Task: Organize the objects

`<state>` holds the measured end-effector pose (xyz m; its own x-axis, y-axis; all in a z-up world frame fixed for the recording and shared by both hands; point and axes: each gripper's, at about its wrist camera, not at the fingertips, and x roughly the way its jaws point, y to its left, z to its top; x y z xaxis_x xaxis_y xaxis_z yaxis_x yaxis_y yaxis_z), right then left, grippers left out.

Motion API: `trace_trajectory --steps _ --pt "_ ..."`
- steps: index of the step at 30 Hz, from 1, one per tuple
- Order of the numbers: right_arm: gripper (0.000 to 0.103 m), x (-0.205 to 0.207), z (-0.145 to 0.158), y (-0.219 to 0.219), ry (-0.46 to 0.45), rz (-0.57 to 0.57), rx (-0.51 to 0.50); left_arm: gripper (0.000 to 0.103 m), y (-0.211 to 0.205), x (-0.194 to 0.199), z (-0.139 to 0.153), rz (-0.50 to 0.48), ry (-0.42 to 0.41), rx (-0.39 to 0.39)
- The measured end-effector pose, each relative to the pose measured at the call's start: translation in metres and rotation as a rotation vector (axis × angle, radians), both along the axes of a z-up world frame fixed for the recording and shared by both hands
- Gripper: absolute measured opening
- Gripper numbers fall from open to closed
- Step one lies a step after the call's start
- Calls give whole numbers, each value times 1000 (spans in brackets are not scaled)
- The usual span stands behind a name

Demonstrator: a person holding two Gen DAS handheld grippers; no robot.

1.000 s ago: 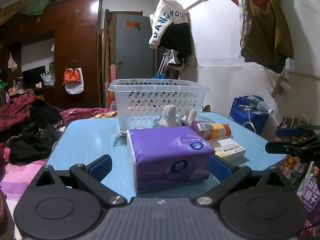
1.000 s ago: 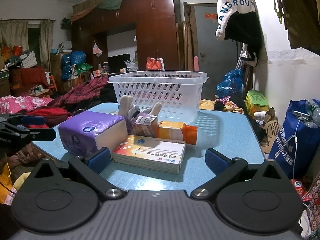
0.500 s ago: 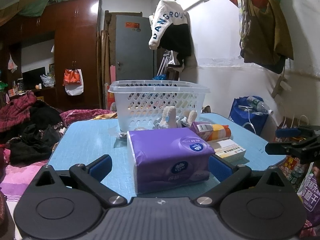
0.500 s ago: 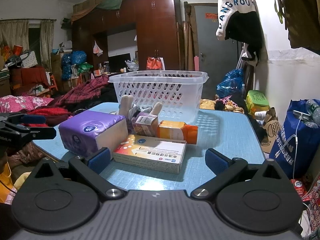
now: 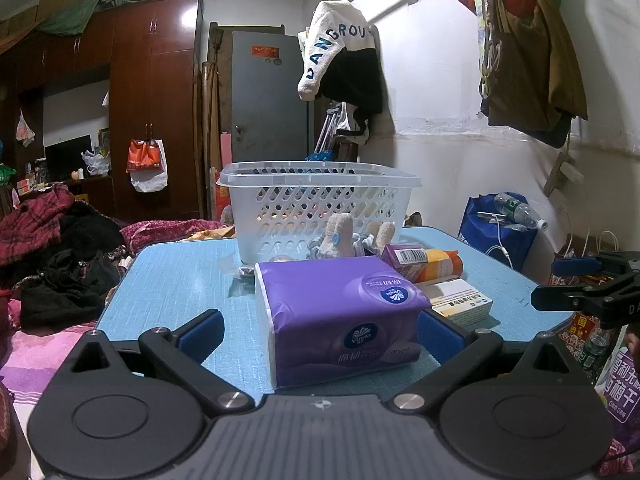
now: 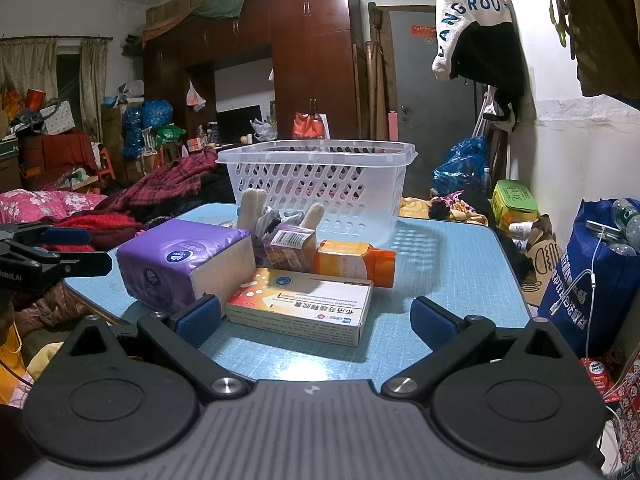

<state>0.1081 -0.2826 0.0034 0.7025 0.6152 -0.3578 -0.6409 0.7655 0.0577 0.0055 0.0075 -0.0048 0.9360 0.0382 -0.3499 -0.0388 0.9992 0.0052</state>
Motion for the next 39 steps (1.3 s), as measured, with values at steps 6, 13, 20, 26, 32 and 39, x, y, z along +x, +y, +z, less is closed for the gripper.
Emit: trace_trajectory --steps 6,13,20,26,32,39 --pt "103 0 0 0 1 -1 0 103 0 0 0 -1 0 -1" --pt "103 0 0 0 1 -2 0 103 -1 1 -1 -2 2 0" --pt "103 1 -1 -1 1 -3 -2 103 -1 1 -1 -2 1 0" --pt "103 0 -1 -1 2 -4 -2 103 -1 1 -1 -2 2 0" --pt "103 2 -3 -2 4 -10 -5 103 -1 2 -4 0 5 7" --pt "103 1 -3 -1 -5 -9 -4 103 -1 -3 -2 23 -56 14"
